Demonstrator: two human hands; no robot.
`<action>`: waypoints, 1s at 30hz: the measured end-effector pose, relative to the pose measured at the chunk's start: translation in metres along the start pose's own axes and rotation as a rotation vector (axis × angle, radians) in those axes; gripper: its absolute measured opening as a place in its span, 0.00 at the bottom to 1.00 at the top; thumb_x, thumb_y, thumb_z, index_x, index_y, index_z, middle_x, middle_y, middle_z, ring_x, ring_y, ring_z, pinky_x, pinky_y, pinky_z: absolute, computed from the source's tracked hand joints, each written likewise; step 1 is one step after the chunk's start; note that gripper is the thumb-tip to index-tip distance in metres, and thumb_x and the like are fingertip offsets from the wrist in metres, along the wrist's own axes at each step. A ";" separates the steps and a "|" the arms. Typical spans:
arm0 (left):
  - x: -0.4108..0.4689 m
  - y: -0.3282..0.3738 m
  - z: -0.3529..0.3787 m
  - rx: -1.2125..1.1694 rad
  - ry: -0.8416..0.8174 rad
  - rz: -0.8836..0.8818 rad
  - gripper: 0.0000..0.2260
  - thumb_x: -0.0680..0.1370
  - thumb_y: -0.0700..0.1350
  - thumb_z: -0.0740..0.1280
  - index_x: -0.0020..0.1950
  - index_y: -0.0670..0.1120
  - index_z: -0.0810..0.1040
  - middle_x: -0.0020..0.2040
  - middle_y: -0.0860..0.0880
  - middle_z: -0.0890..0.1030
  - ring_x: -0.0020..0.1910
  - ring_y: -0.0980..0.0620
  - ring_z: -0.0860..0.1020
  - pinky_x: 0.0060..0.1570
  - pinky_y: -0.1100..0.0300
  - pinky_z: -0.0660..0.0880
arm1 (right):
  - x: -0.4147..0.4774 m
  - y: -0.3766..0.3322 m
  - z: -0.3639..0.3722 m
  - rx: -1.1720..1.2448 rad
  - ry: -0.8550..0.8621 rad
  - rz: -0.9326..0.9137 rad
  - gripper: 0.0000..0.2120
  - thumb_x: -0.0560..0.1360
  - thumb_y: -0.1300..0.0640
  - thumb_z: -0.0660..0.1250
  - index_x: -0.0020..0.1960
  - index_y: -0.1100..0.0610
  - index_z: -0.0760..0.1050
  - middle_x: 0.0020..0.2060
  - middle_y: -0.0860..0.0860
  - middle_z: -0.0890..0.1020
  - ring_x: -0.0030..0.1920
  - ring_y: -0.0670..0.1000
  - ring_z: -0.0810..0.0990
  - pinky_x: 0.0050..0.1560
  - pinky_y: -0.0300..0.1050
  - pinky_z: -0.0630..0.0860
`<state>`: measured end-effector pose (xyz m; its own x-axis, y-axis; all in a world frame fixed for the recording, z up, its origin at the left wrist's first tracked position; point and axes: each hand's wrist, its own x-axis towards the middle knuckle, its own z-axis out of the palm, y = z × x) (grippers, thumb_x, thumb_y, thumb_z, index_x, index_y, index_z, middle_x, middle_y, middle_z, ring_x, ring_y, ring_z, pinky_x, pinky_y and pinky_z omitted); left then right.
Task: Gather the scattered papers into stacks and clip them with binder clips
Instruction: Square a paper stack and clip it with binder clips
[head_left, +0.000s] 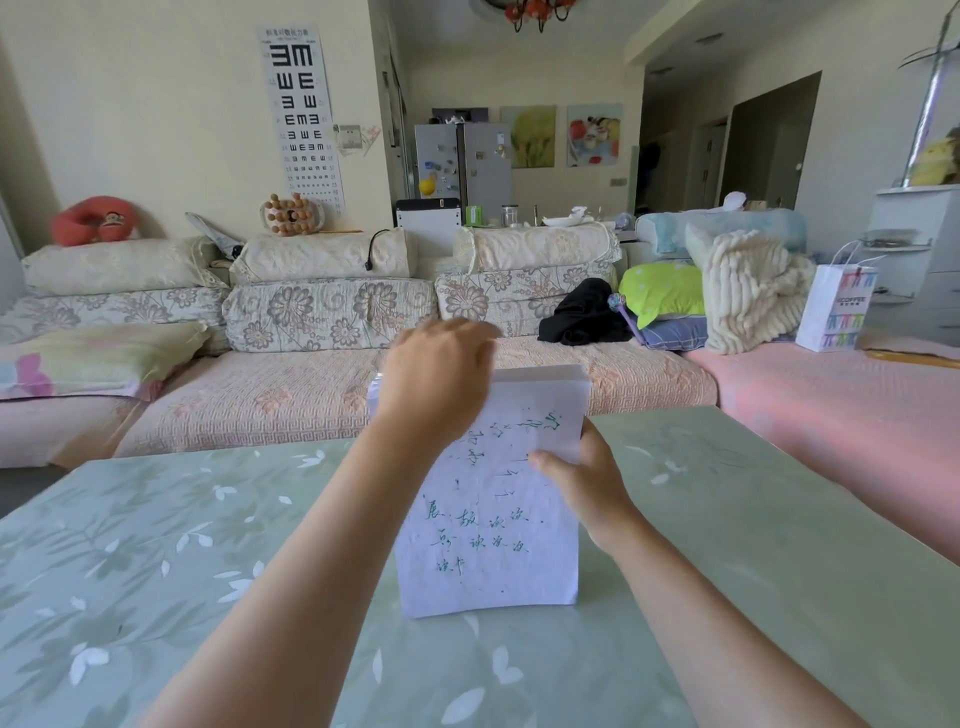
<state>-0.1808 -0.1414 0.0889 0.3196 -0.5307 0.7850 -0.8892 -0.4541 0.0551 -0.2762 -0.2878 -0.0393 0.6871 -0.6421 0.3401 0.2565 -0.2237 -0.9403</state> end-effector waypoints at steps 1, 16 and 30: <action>0.002 0.012 0.006 0.002 -0.092 0.094 0.19 0.82 0.57 0.54 0.67 0.54 0.76 0.64 0.54 0.79 0.62 0.49 0.75 0.64 0.52 0.69 | 0.000 0.001 0.000 0.001 0.010 0.002 0.22 0.65 0.58 0.71 0.59 0.51 0.77 0.50 0.48 0.86 0.52 0.47 0.84 0.52 0.43 0.76; 0.002 0.030 0.035 0.127 -0.282 0.263 0.27 0.79 0.60 0.57 0.77 0.58 0.58 0.62 0.53 0.76 0.58 0.48 0.76 0.53 0.53 0.70 | -0.005 -0.005 -0.003 -0.030 0.000 -0.078 0.20 0.69 0.59 0.69 0.60 0.48 0.75 0.50 0.50 0.84 0.52 0.49 0.83 0.53 0.44 0.79; -0.047 -0.085 -0.006 -0.197 -0.223 -0.222 0.08 0.73 0.53 0.67 0.50 0.53 0.76 0.40 0.52 0.79 0.39 0.50 0.77 0.36 0.58 0.69 | -0.004 -0.001 0.000 0.057 0.037 -0.002 0.18 0.74 0.67 0.69 0.58 0.49 0.76 0.50 0.46 0.86 0.52 0.46 0.84 0.52 0.45 0.77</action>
<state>-0.1222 -0.0738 0.0509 0.5558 -0.5878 0.5878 -0.8293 -0.4408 0.3434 -0.2791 -0.2850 -0.0398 0.6613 -0.6686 0.3402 0.2968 -0.1833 -0.9372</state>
